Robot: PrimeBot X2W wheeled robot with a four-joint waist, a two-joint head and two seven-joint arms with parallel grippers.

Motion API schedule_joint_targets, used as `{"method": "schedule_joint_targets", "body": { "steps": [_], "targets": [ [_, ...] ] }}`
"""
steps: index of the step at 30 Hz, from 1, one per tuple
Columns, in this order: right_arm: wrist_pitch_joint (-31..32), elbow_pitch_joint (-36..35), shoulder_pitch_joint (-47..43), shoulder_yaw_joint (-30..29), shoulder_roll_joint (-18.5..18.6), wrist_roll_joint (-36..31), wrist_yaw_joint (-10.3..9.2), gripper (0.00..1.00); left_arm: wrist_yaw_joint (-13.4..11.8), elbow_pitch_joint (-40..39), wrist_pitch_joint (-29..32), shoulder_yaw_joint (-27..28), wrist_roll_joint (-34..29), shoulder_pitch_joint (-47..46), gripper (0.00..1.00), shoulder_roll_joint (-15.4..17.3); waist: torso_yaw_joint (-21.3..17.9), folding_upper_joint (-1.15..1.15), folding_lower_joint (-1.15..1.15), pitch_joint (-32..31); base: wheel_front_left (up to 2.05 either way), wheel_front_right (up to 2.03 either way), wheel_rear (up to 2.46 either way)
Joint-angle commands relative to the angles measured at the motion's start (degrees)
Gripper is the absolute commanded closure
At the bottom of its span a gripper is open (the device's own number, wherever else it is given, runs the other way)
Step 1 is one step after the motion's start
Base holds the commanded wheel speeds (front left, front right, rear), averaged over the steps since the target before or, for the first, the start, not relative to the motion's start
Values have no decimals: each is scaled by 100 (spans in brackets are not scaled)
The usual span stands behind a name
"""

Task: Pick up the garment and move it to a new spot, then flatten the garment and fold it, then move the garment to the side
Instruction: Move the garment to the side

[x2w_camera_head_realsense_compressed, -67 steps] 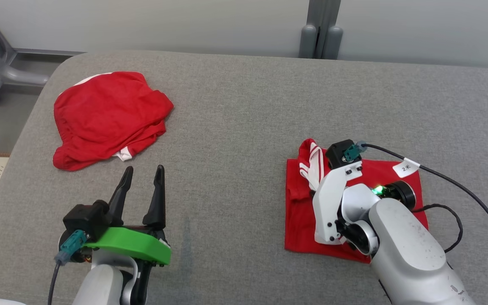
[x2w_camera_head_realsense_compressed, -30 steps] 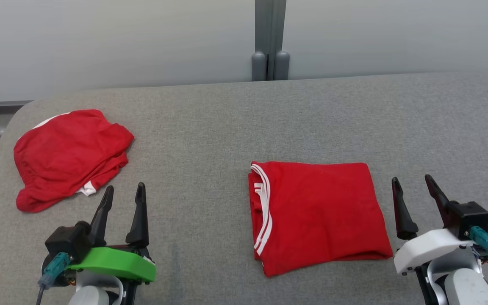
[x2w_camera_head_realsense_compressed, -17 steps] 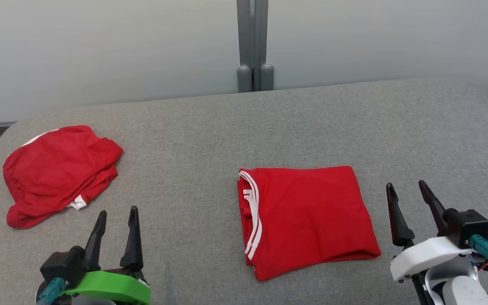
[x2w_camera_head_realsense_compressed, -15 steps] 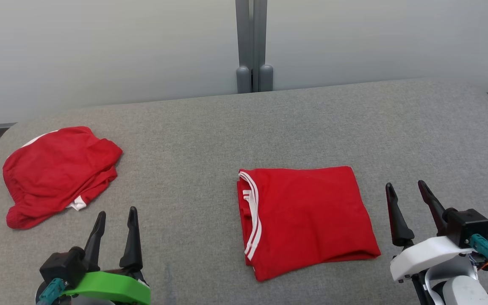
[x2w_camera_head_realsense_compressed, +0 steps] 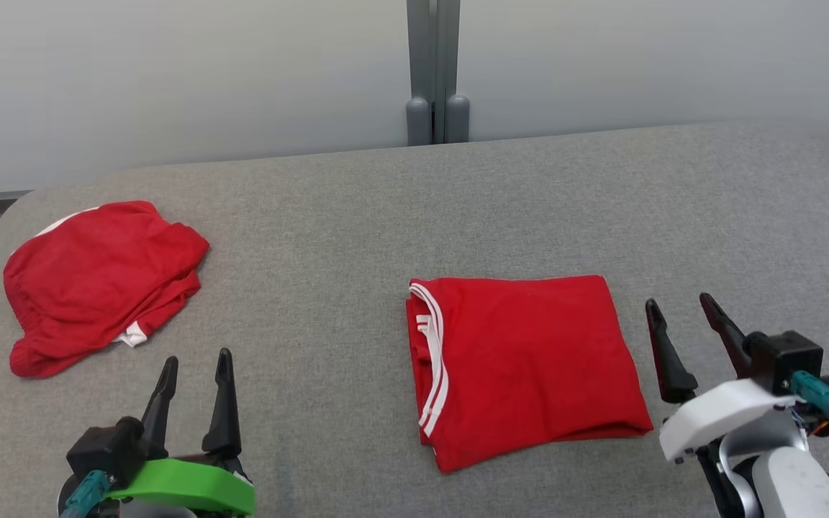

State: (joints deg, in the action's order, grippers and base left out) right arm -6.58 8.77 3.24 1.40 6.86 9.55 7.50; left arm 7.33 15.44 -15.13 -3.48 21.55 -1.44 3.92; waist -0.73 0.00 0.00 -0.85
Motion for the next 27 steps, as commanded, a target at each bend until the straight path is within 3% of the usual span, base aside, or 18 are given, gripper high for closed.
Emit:
{"method": "schedule_joint_targets", "body": {
  "steps": [1,8,13,25,26,27],
  "targets": [
    [208,30,189,31,74,98,-2,0,23,-42,2,54,-27,-83,0,-8,11,0,0,88,0,0,0],
    [2203,391,879,220,434,537,-2,0,23,-185,2,15,-49,-263,0,-22,160,0,0,513,0,0,0],
    [3283,856,1180,-86,389,783,-2,0,23,-207,2,-59,-55,-450,0,-24,342,0,0,772,0,0,0],
    [4126,1777,1453,-234,72,881,-1,0,23,-306,2,-168,-93,-726,0,-29,624,0,0,1198,0,0,0],
    [4214,1829,1469,-158,102,860,-1,10,23,-312,2,-173,-101,-753,0,-30,626,0,0,1225,0,0,0],
    [4258,1858,1483,-112,111,853,-1,53,23,-318,2,-175,-109,-775,0,-31,623,0,0,1240,0,0,0]
  ]
}}
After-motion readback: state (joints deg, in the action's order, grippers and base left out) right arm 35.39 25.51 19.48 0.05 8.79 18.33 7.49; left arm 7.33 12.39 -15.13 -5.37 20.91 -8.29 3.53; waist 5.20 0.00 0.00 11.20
